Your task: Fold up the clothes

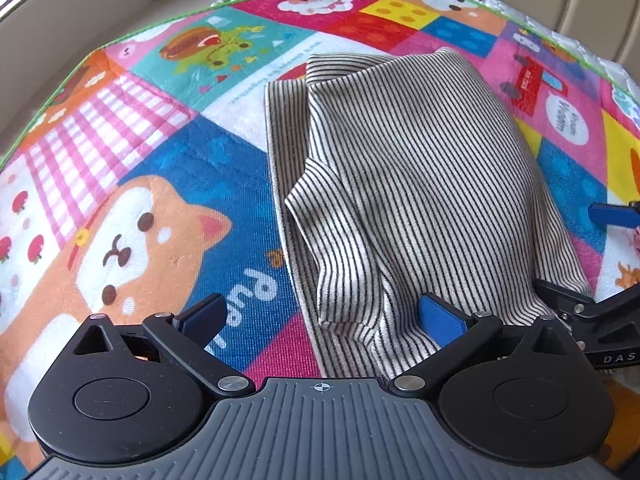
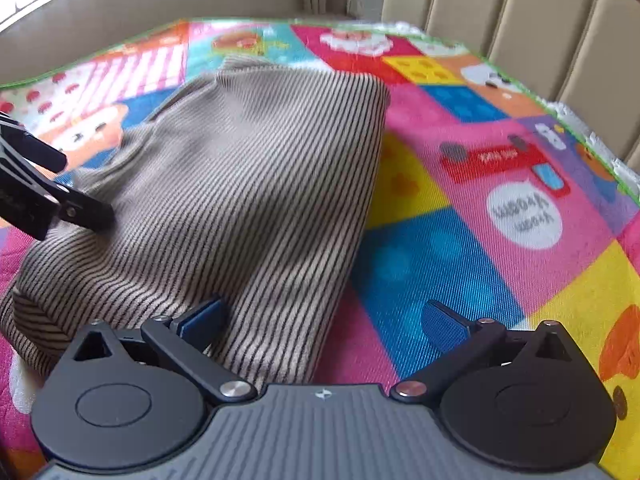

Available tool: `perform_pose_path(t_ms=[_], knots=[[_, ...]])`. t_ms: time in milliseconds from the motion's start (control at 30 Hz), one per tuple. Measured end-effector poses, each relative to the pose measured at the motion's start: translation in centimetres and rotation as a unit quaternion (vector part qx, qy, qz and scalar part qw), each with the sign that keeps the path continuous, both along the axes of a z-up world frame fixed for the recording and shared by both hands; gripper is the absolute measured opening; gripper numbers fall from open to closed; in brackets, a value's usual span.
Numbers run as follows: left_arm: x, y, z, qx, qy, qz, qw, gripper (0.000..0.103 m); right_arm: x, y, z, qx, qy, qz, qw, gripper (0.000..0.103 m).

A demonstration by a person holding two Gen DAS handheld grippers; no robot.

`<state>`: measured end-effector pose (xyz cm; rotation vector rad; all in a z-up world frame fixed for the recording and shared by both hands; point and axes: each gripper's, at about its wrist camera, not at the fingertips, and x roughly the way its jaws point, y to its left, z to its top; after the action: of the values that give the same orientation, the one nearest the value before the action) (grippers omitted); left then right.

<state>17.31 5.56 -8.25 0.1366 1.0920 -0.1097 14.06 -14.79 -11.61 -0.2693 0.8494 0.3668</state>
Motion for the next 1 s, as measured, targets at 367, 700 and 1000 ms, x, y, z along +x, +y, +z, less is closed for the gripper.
perform_pose_path(t_ms=[367,700,1000], knots=[[-3.8,2.0,5.6,0.035,-0.048,-0.063,0.9963,0.103,-9.6,6.6,2.1,-0.035,-0.101,0.273,0.956,0.103],[-7.4,2.3,6.3,0.057,-0.037,-0.141,0.9877,0.103,-2.3,2.0,2.1,0.131,0.069,0.075,0.986,0.096],[-9.4,-5.5,0.7,0.204,-0.068,-0.297,0.9304,0.103,-1.3,0.7,1.1,0.176,0.114,0.033,0.977,0.098]])
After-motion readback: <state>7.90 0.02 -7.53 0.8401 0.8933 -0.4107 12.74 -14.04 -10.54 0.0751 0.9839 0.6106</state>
